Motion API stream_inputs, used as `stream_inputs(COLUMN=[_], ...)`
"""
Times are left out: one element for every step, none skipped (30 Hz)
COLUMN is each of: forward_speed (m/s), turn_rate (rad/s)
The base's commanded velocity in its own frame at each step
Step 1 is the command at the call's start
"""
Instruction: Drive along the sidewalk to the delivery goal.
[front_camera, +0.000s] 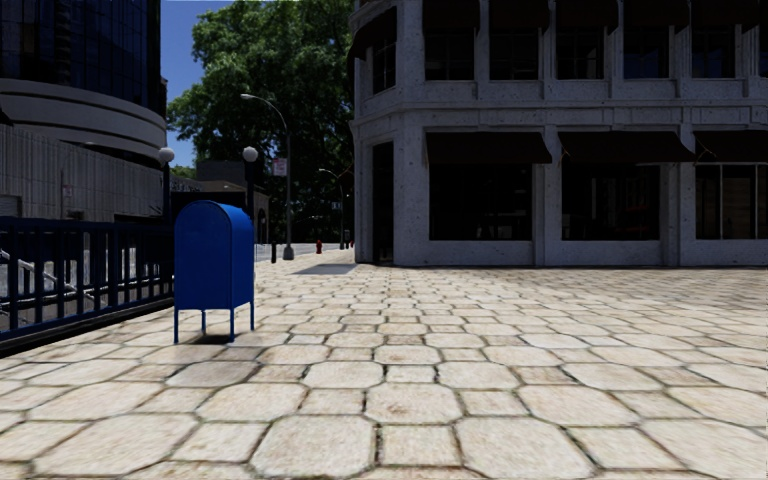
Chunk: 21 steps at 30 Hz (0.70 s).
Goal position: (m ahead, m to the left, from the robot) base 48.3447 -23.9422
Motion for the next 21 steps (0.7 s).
stream_inputs(forward_speed=[2.00,2.00,2.00,2.00,2.00,2.00,2.00,2.00,2.00,2.00,2.00,2.00,2.00,2.00,2.00,2.00,2.00,2.00,2.00,2.00,2.00], turn_rate=[0.00,0.00,0.00,0.00,0.00,0.00,0.00,0.00,0.00,0.00,0.00,0.00,0.00,0.00,0.00,0.00,0.00,0.00,0.00,0.00,0.00])
